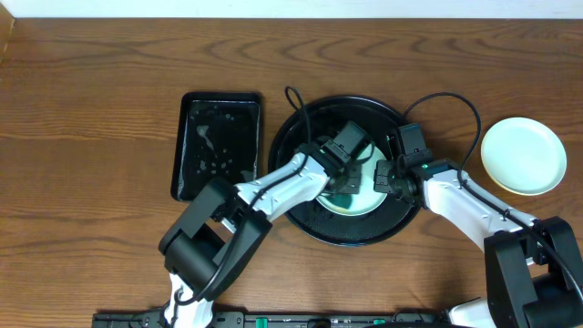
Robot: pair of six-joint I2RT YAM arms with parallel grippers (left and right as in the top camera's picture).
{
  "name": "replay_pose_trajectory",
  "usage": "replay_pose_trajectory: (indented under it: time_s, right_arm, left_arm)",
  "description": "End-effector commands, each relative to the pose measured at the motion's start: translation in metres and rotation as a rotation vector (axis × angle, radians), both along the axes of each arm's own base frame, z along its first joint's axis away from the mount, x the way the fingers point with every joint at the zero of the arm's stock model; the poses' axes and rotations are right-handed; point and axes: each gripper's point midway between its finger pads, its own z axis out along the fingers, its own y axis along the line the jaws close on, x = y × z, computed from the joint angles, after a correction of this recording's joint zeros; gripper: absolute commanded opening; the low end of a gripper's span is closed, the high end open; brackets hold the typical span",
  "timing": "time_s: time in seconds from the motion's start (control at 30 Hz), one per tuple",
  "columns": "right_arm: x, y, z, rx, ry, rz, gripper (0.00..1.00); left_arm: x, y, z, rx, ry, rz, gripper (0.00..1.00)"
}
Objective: Clean dirty plates on tray and stack at the side
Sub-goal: 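Scrub the pale green plate with the sponge while right gripper holds it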
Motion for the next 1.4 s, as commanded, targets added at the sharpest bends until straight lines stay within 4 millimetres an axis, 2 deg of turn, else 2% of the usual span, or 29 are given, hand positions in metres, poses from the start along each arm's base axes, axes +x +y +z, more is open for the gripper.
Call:
replay_pose_trajectory:
  time_s: [0.0, 0.07, 0.13, 0.3, 0.4, 0.53, 0.7, 0.97, 1.07, 1.2, 1.37]
  right_arm:
    - [-0.005, -0.005, -0.012, -0.029, 0.037, 0.010, 0.01]
    - [-0.005, -0.005, -0.012, -0.029, 0.038, 0.010, 0.01]
    - [-0.005, -0.005, -0.012, -0.029, 0.038, 0.010, 0.01]
    - [-0.005, -0.005, -0.012, -0.029, 0.038, 0.010, 0.01]
    - [-0.005, -0.005, -0.012, -0.030, 0.038, 0.010, 0.01]
    - [-0.005, -0.005, -0.012, -0.030, 0.038, 0.010, 0.01]
    - [-0.005, -0.005, -0.012, -0.030, 0.038, 0.010, 0.01]
    - [-0.006, -0.005, -0.012, -0.030, 0.041, 0.010, 0.01]
    - [-0.006, -0.005, -0.012, -0.030, 0.041, 0.010, 0.01]
    - [-0.006, -0.005, -0.012, -0.030, 0.040, 0.009, 0.01]
    - [-0.006, -0.005, -0.012, -0.030, 0.041, 0.010, 0.01]
  left_arm:
    - [0.030, 0.071, -0.022, 0.331, -0.146, 0.000, 0.08]
    - [0.049, 0.087, -0.014, 0.431, -0.240, -0.015, 0.08]
    - [0.064, 0.093, -0.006, 0.483, -0.314, -0.030, 0.08]
    - [0.077, 0.070, 0.001, 0.414, -0.391, -0.073, 0.08]
    - [0.071, 0.039, 0.000, 0.260, -0.367, -0.093, 0.08]
    - [0.061, 0.002, 0.000, 0.028, -0.288, 0.009, 0.08]
    - [0.047, -0.019, -0.006, -0.123, -0.155, 0.129, 0.08]
    - [0.014, -0.045, -0.008, -0.273, 0.046, 0.098, 0.08]
    - [0.003, -0.039, -0.014, -0.240, 0.096, 0.097, 0.08]
    - [-0.008, -0.012, -0.028, -0.118, 0.137, 0.120, 0.08]
    - [0.006, 0.049, -0.040, 0.139, 0.056, 0.134, 0.08]
